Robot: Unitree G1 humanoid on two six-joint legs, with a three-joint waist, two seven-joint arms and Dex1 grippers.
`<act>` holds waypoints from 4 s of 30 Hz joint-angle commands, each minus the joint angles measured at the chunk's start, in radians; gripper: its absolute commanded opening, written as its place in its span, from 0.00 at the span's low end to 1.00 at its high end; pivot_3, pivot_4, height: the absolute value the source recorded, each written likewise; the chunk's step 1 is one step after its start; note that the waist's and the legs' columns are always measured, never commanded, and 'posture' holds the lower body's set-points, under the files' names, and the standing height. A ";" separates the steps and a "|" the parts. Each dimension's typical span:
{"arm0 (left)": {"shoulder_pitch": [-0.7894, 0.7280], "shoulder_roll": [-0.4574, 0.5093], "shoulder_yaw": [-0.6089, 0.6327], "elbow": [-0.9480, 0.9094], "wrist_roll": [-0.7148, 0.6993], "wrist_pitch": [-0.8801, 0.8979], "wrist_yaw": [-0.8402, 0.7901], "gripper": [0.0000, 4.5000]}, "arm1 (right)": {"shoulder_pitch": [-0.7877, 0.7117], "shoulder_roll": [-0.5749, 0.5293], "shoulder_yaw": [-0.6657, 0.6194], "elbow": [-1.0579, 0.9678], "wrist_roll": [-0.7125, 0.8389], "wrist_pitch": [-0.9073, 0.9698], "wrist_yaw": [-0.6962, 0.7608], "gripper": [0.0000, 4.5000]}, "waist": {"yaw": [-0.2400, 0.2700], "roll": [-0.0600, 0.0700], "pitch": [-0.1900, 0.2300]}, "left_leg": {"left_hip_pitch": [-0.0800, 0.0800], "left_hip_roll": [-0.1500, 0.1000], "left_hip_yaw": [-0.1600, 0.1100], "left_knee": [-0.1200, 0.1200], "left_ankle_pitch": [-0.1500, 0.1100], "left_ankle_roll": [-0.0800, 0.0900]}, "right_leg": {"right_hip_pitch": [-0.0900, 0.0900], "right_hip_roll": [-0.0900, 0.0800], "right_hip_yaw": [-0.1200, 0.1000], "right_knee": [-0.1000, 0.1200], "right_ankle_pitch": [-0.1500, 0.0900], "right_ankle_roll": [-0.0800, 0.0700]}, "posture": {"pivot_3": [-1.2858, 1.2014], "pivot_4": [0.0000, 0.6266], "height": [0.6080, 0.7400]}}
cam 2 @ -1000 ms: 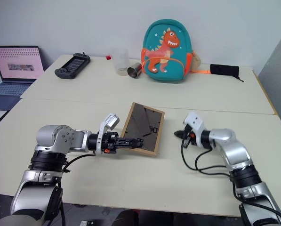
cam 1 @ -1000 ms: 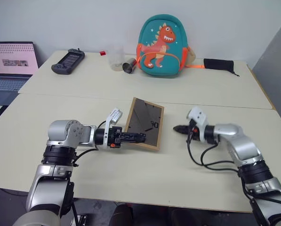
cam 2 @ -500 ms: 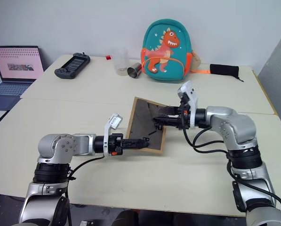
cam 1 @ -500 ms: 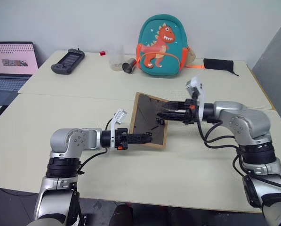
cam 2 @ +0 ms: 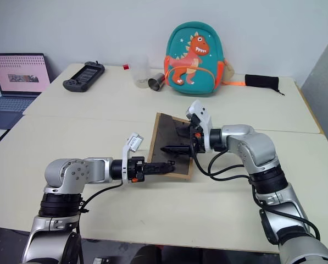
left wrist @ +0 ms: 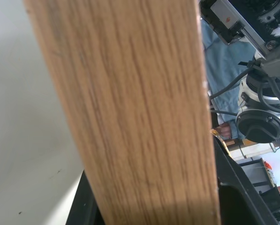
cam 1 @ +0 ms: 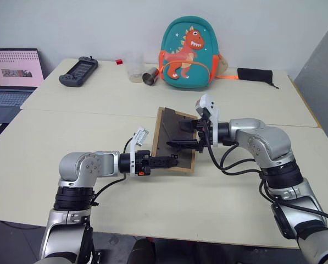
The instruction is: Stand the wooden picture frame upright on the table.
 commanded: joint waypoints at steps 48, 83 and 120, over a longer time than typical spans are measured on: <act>0.114 0.255 -0.036 0.017 -1.191 0.051 0.693 0.29 | 0.032 -0.118 0.110 0.544 -1.202 -2.018 -0.870 0.53 | -0.003 -0.001 0.001 | 0.002 0.000 0.000 0.001 0.004 -0.007 | 0.001 -0.001 0.001 0.002 0.000 0.000 | 0.52 0.24 1.00; 0.279 0.422 0.018 -0.450 -0.074 -0.565 0.442 1.00 | 0.025 -0.019 -0.044 0.389 0.091 -0.450 -0.012 0.29 | 0.006 0.000 0.002 | 0.002 0.001 0.001 0.000 0.002 -0.003 | 0.001 0.000 0.001 0.000 0.001 -0.002 | 0.52 0.24 1.00; 0.183 0.337 0.051 -0.194 0.160 -0.629 0.261 1.00 | 0.473 -0.222 -0.256 -0.247 -0.018 -0.197 -0.076 0.99 | 0.013 0.000 0.002 | 0.001 0.000 0.001 -0.001 0.001 -0.003 | 0.000 0.001 0.001 -0.001 0.001 -0.002 | 0.52 0.24 1.00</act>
